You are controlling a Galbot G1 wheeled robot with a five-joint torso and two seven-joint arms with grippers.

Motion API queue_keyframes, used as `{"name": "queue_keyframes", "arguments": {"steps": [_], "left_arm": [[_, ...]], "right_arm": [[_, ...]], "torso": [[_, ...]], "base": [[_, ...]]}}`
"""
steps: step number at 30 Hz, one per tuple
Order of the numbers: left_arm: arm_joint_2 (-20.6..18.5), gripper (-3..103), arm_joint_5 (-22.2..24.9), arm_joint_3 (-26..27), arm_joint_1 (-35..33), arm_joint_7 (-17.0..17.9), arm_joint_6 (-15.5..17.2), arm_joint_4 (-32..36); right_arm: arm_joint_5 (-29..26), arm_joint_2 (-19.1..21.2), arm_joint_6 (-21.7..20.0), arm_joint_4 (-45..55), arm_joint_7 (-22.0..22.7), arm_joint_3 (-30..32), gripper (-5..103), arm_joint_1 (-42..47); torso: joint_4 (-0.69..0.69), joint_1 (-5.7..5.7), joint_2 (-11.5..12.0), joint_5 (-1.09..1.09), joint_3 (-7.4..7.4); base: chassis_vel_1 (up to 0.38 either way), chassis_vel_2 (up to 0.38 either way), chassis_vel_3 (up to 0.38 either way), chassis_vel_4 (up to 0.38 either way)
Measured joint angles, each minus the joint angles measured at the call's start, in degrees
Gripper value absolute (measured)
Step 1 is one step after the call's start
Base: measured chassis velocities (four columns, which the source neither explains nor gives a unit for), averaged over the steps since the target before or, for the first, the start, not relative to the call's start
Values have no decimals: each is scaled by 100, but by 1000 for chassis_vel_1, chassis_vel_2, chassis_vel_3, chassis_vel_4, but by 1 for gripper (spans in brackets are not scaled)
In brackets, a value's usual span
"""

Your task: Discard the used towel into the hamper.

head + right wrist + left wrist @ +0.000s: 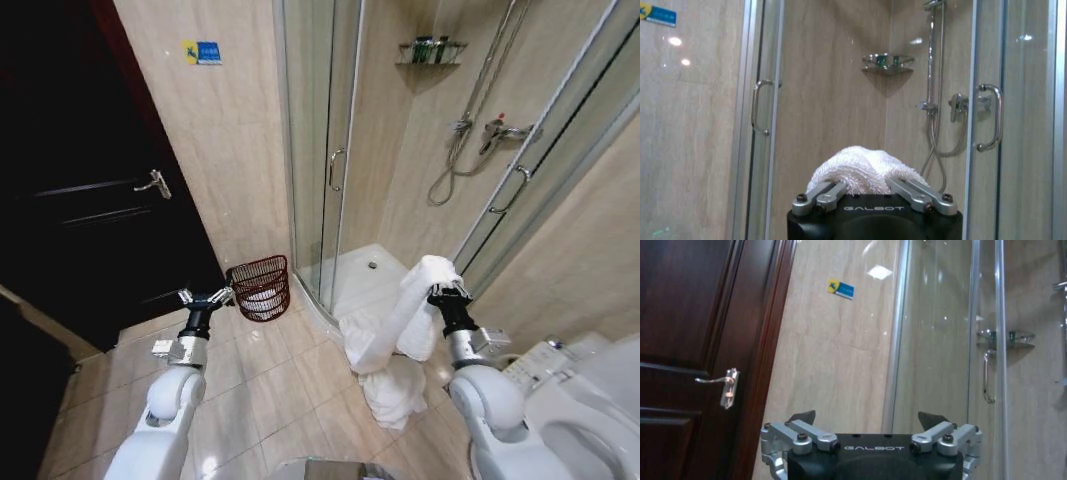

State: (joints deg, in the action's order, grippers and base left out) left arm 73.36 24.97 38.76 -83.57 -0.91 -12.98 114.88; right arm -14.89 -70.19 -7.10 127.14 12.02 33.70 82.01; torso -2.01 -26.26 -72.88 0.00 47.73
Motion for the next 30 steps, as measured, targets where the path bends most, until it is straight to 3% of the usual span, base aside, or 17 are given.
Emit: {"name": "queue_keyframes", "arguments": {"steps": [30], "left_arm": [[51, 100, -30, 41, -76, 122, 56, 127]], "right_arm": [[325, -14, 191, 15, -184, -34, 8, 135]], "torso": [[-2, 0, 0, -1, 0]], "base": [[53, 51, -9, -7]]}}
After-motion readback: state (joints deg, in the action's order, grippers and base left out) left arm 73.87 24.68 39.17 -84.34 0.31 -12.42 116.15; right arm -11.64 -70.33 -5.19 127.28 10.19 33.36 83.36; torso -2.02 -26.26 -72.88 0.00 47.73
